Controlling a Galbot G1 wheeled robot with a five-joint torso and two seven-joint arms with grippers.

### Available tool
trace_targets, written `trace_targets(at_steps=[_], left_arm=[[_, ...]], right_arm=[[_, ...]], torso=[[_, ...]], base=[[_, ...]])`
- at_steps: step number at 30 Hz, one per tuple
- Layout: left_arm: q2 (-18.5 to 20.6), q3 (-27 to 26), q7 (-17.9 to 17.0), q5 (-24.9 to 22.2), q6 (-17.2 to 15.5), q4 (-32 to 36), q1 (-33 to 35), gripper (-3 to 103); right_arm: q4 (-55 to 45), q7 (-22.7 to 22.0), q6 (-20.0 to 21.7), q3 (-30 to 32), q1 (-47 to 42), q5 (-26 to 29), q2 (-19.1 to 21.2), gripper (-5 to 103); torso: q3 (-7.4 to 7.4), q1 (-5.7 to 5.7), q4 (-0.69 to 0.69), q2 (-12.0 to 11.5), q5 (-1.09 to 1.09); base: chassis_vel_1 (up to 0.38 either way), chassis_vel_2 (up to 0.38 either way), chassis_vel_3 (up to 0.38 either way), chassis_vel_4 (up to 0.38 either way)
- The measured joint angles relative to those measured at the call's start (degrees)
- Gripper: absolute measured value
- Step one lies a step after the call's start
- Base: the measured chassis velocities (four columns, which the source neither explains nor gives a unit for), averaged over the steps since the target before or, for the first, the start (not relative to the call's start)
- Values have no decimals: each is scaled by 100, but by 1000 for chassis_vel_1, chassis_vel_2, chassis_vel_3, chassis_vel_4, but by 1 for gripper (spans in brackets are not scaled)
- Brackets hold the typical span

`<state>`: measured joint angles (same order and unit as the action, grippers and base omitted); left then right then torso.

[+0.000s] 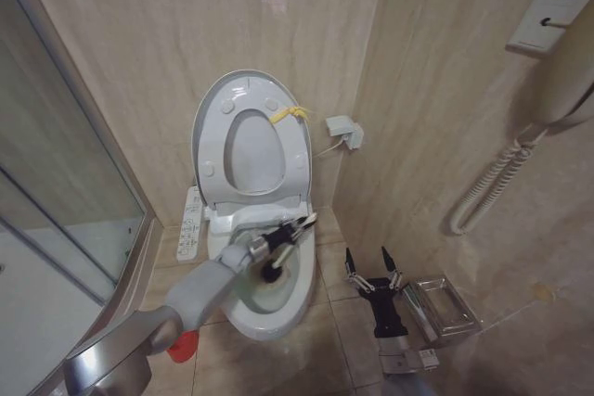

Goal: Open the toilet lid, clean the toilet bowl with a toilet brush, close the toilet lid, and flush.

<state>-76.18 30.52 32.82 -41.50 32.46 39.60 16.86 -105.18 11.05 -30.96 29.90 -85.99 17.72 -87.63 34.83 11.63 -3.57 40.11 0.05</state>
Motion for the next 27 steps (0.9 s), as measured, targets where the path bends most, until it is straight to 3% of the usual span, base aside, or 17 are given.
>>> trace_targets(at_steps=[3,5,6,8,11,14,15,17,18,21,23,26,27], left_arm=[[-19,44,-20,-197,-41,430,-58,21],[-7,137,-31,-264,-40,814,-123,21],[25,168,-30,-238,-23,777,-85,21],[75,197,-33,-162,6,562,-9,21],[121,257,-72,-69,15,213,70,21],[78,267,-129,-163,4,428,28,21],[78,267,-129,-163,4,428,28,21],[34,390,-186,-393,-46,968,-105,21],[61,498,-188,-414,-47,951,-94,21],[117,674,-191,-348,-24,688,-21,21],[113,651,-209,-203,14,281,31,21],[118,630,-299,-426,-19,645,15,21],[116,650,-324,-489,-41,849,-26,21]], right_arm=[[19,2,0,4,15,-9,-21,100],[28,1,0,26,16,-28,-52,100],[23,1,0,22,13,-32,-59,100],[7,1,0,15,9,-34,-61,100],[-26,3,2,7,-3,-34,-40,100],[-28,4,2,16,-1,-33,-16,100],[-28,4,2,16,-1,-33,-16,100],[-43,1,2,63,-12,-33,-19,100],[-51,0,3,67,-13,-32,-27,100],[-51,-1,7,51,-2,-30,-45,100],[-48,8,5,-2,-8,-31,-75,100],[-27,22,-3,-8,-12,-36,-74,100],[-27,23,-5,6,-12,-37,-74,100]], torso=[[0,0,-3,0,-4],[-4,-2,-20,2,-3],[-4,-2,-21,2,-3],[-2,-1,-19,1,-3],[0,0,-3,0,-2],[-1,-1,0,0,-2],[-1,-1,0,0,-2],[-4,-2,-19,2,-3],[-5,-2,-20,3,-2],[-2,-1,-20,1,-4],[-1,0,-4,0,-1],[-1,0,-2,0,-3],[-1,0,-10,0,-5]], base=[[46,30,16,33],[0,0,0,0],[0,0,0,0],[-23,-27,-20,-25],[-29,-36,5,-3],[50,54,20,26],[42,50,9,25],[21,25,-2,3],[-72,-46,-22,-27],[-72,-65,-43,-32],[-19,-37,-3,-5],[36,28,8,19],[0,0,0,0]])
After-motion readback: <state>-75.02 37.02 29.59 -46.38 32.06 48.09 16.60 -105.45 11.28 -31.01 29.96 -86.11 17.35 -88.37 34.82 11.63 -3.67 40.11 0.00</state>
